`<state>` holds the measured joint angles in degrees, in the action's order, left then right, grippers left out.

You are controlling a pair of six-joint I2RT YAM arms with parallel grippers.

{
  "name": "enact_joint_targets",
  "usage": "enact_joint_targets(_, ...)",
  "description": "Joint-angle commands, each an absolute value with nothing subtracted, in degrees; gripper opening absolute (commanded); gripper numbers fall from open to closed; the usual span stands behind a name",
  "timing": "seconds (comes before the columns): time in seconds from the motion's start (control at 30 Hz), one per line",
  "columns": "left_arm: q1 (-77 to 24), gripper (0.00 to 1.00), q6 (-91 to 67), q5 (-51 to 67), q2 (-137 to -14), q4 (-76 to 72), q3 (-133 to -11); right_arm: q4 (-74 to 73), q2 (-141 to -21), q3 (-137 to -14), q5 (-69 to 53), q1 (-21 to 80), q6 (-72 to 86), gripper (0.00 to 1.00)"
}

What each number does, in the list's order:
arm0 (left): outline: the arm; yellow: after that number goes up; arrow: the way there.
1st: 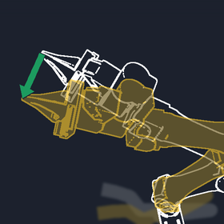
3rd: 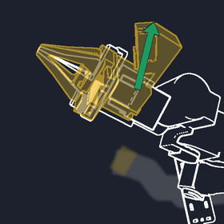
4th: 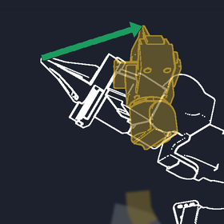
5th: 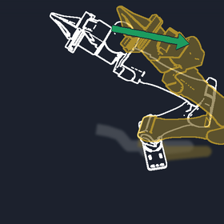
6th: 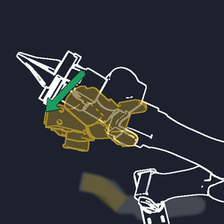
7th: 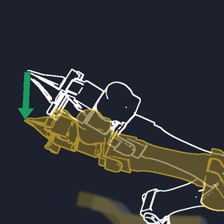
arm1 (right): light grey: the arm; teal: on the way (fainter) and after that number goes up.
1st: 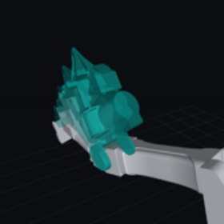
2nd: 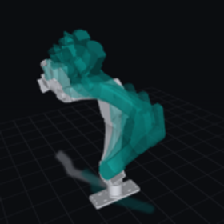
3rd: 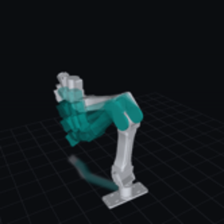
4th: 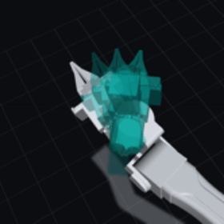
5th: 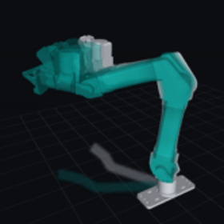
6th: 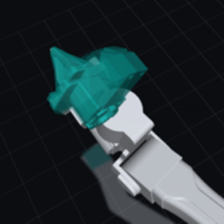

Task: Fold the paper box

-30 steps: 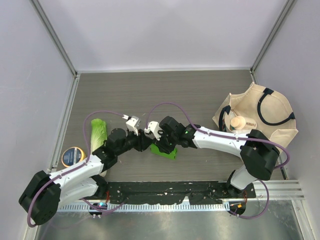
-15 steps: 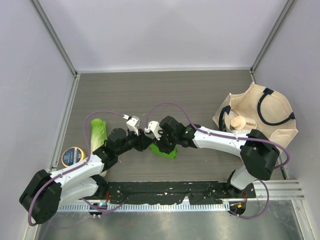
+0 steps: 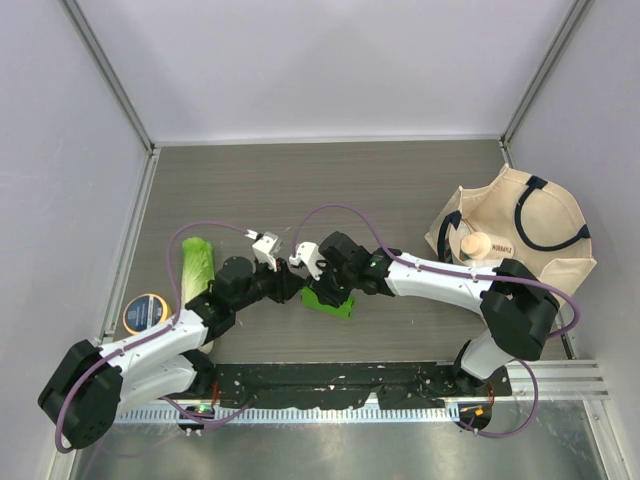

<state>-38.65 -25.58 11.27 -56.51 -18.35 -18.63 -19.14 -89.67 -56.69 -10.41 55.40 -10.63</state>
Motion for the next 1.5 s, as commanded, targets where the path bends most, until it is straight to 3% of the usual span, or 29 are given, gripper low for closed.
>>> enact_joint_targets(0.0, -39.02, 0.28, -25.66, 10.9, -56.78, -19.07, -19.95, -18.1, -90.79, -58.01, -11.6, 55.46, -10.81, 0.12)
enact_joint_targets(0.23, -39.11, 0.24, -25.58, 10.28, -55.37, -17.84, -19.34, -17.84, -90.53, -57.74, -11.69, 55.46, -10.81, 0.12)
enact_joint_targets(0.43, -39.46, 0.1, -26.19, 10.2, -56.43, -17.84, -19.69, -17.84, -90.97, -57.75, -11.78, 55.46, -10.63, 0.12)
enact_joint_targets(0.5, -39.64, 0.0, -27.07, 9.58, -56.6, -17.06, -20.21, -17.84, -90.97, -57.74, -11.78, 55.46, -10.63, 0.12)
enact_joint_targets(1.2, -45.18, 0.0, -33.58, -2.0, -56.87, -7.4, -23.64, -16.7, -90.97, -57.13, -9.5, 55.46, -9.93, 0.12)
enact_joint_targets(1.47, -45.97, 0.0, -31.02, -4.31, -53.53, -6.59, -20.83, -15.21, -89.39, -56.51, -8.79, 55.55, -8.97, 0.23)
